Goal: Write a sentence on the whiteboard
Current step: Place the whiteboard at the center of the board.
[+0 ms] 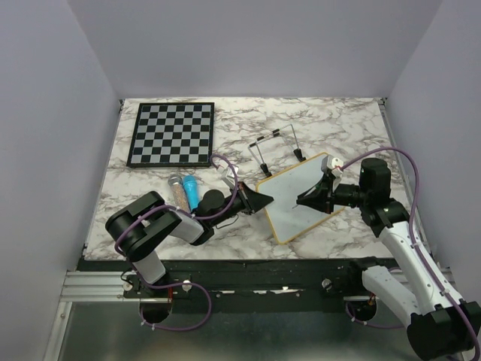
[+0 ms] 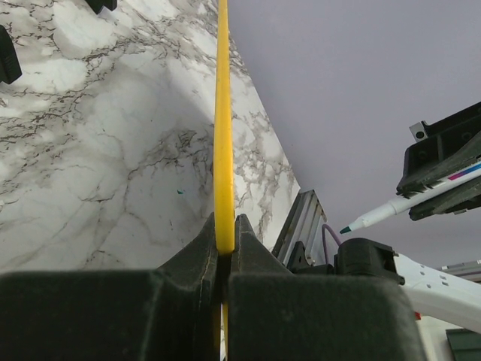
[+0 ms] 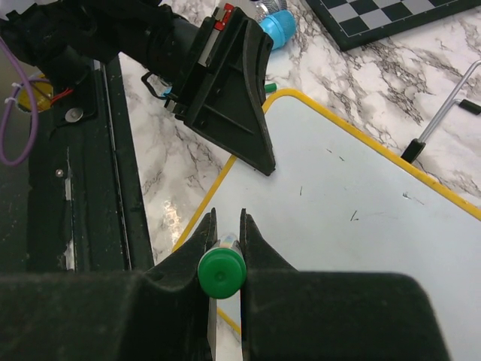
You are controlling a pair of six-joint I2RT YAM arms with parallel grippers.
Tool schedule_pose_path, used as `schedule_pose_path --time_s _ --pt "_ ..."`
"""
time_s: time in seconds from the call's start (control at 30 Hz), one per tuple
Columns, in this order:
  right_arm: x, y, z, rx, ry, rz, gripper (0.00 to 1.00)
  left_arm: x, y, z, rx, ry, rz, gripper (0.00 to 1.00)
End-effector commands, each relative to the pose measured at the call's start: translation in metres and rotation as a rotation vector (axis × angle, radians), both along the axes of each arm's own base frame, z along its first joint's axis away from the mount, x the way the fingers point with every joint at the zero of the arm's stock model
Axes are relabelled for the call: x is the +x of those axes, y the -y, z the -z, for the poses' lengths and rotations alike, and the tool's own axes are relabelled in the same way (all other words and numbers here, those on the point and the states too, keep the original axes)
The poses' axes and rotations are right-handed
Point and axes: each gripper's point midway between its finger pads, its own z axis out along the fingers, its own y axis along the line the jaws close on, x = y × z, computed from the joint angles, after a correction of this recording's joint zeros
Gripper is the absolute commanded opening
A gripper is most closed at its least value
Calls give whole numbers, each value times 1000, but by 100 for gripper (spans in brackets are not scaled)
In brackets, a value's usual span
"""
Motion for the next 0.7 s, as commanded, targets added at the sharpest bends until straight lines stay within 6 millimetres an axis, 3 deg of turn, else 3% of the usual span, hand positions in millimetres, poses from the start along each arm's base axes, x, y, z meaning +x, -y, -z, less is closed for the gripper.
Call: schedule_pose_path --time_s 0.0,0.67 --pt "3 -2 2 -4 12 1 1 0 -1 -53 -149 150 -22 0" --pt "1 -5 5 -5 3 -5 1 -5 2 -49 -155 107 -22 0"
